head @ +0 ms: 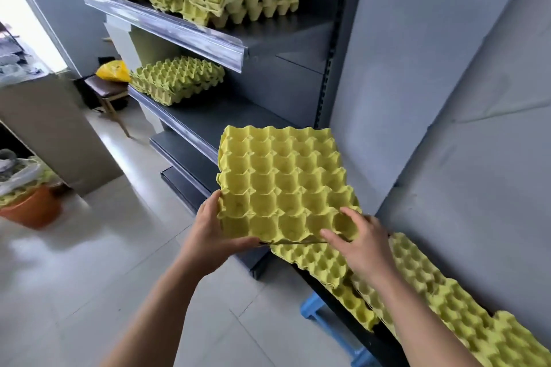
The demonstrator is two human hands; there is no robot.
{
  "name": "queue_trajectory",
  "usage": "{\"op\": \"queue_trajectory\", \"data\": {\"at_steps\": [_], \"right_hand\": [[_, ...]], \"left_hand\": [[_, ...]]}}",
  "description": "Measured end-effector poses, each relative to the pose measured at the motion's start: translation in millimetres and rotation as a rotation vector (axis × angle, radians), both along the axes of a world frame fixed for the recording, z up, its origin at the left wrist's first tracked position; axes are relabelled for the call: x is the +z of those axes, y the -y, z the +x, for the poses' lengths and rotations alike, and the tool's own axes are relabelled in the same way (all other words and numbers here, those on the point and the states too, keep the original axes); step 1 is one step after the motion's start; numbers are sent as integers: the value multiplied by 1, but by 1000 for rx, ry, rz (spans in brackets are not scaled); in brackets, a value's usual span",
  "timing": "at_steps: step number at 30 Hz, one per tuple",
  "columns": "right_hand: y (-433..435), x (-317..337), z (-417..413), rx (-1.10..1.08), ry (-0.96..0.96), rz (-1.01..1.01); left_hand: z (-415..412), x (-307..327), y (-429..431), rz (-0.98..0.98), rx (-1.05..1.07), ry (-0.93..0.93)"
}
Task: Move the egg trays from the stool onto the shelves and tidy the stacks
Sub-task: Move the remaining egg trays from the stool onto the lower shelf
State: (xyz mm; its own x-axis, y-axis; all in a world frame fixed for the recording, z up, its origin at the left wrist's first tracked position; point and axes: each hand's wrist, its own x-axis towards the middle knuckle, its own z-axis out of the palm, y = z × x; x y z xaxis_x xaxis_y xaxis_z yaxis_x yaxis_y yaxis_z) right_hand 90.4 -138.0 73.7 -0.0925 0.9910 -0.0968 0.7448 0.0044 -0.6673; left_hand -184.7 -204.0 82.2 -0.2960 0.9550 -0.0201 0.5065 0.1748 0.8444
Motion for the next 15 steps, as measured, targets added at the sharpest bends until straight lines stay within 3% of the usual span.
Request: {"op": "queue_trajectory", "data": {"at_steps": [15], "right_hand": [[-170,-2,-242,160,-2,93]], "left_hand": [[-226,-2,-129,55,185,16]]}}
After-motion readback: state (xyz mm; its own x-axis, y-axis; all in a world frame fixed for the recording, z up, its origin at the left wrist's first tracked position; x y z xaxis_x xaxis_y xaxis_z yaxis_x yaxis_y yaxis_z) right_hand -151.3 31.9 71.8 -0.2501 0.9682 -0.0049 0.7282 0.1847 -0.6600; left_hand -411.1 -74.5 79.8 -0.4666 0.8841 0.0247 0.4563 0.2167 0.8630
